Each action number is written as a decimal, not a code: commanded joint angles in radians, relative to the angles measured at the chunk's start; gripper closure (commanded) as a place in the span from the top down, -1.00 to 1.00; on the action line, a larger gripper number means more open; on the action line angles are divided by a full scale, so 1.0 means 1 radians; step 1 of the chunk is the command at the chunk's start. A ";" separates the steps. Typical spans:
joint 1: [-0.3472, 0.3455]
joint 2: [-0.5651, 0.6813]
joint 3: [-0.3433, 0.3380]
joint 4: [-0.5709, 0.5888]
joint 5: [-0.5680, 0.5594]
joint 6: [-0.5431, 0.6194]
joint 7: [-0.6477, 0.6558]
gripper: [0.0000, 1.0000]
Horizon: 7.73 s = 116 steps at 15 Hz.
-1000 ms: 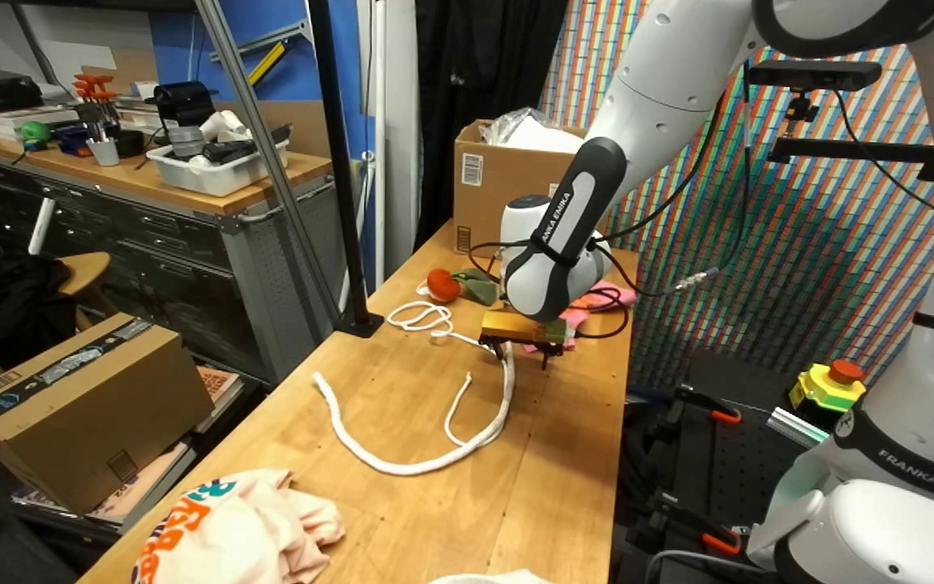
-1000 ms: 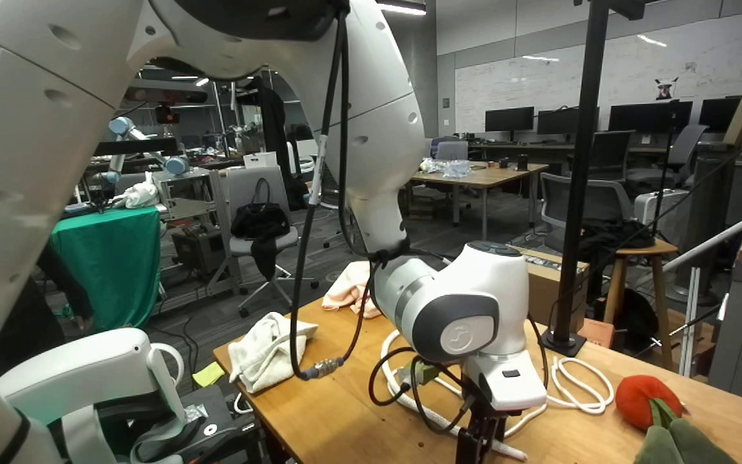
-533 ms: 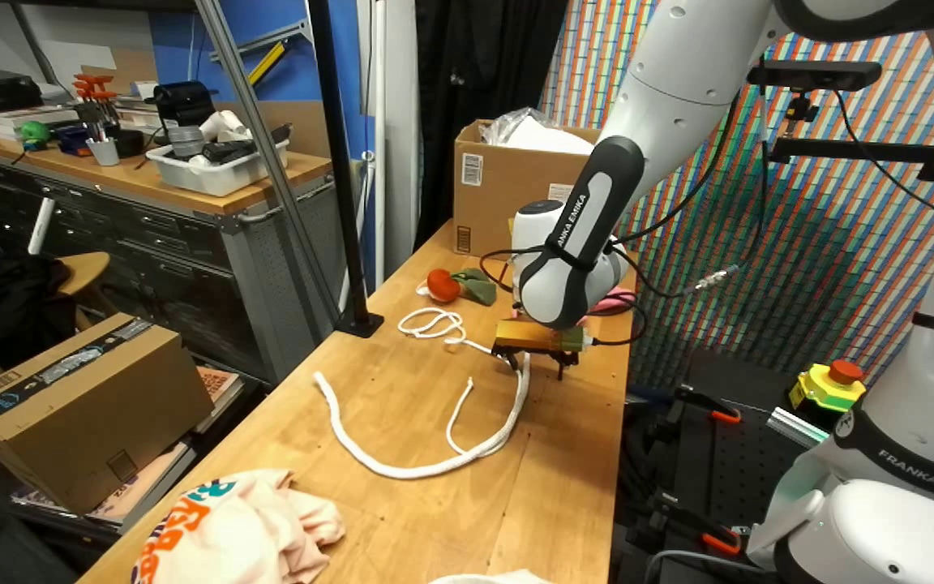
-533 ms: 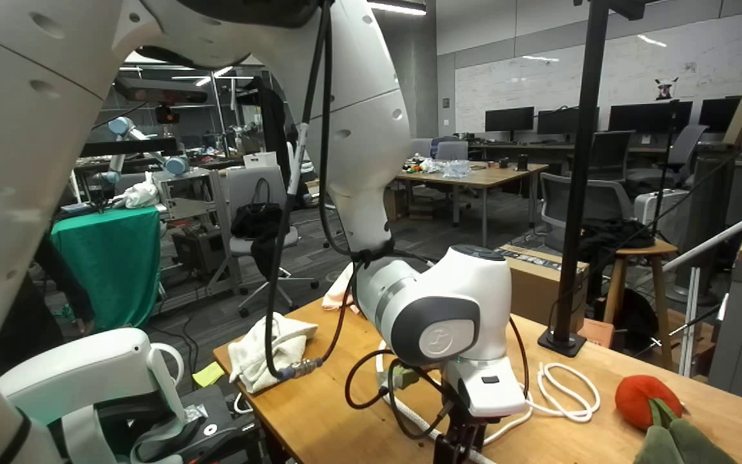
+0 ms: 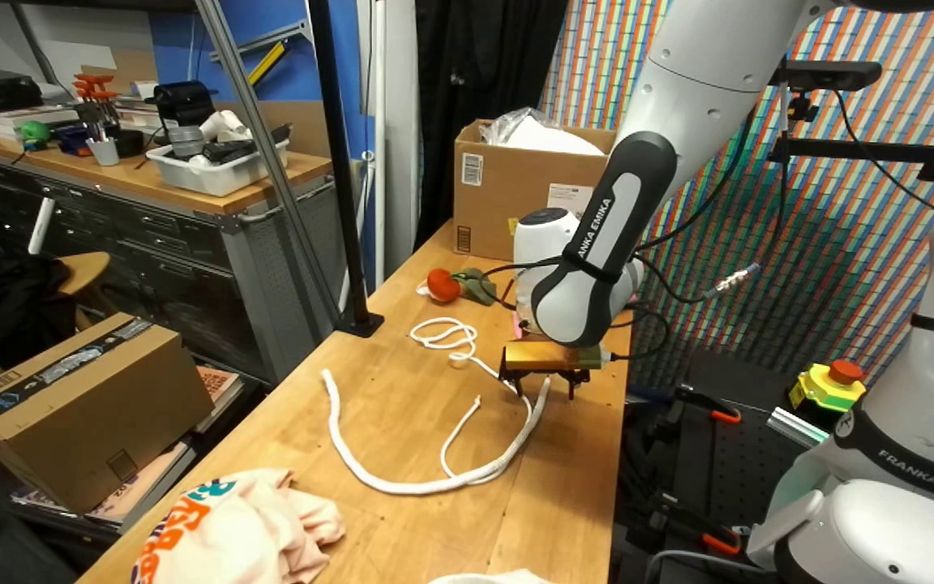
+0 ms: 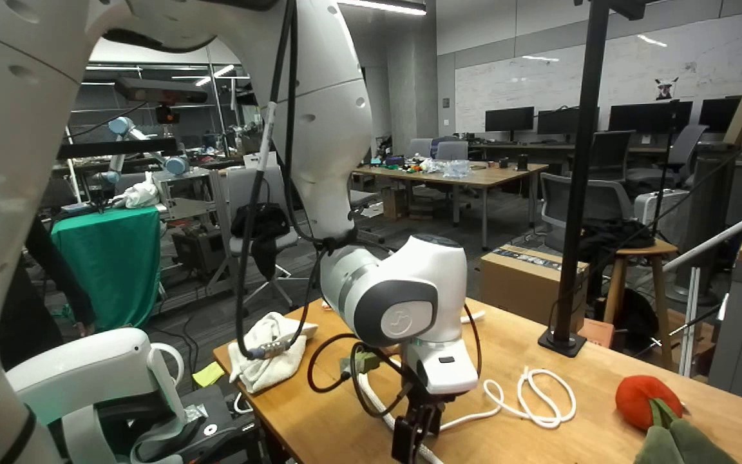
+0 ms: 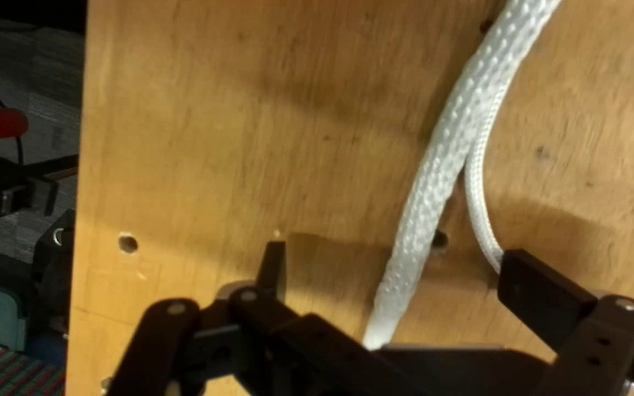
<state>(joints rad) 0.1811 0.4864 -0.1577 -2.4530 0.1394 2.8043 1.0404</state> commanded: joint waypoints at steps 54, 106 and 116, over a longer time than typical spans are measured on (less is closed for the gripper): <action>-0.193 0.087 0.160 0.199 0.135 -0.111 -0.701 0.40; 0.389 -0.004 -0.389 0.332 -0.504 0.104 0.203 -0.85; 0.337 0.120 -0.353 0.454 -0.503 -0.061 0.328 -0.25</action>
<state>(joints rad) 0.5424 0.5697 -0.5291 -2.0584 -0.3420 2.7988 1.3225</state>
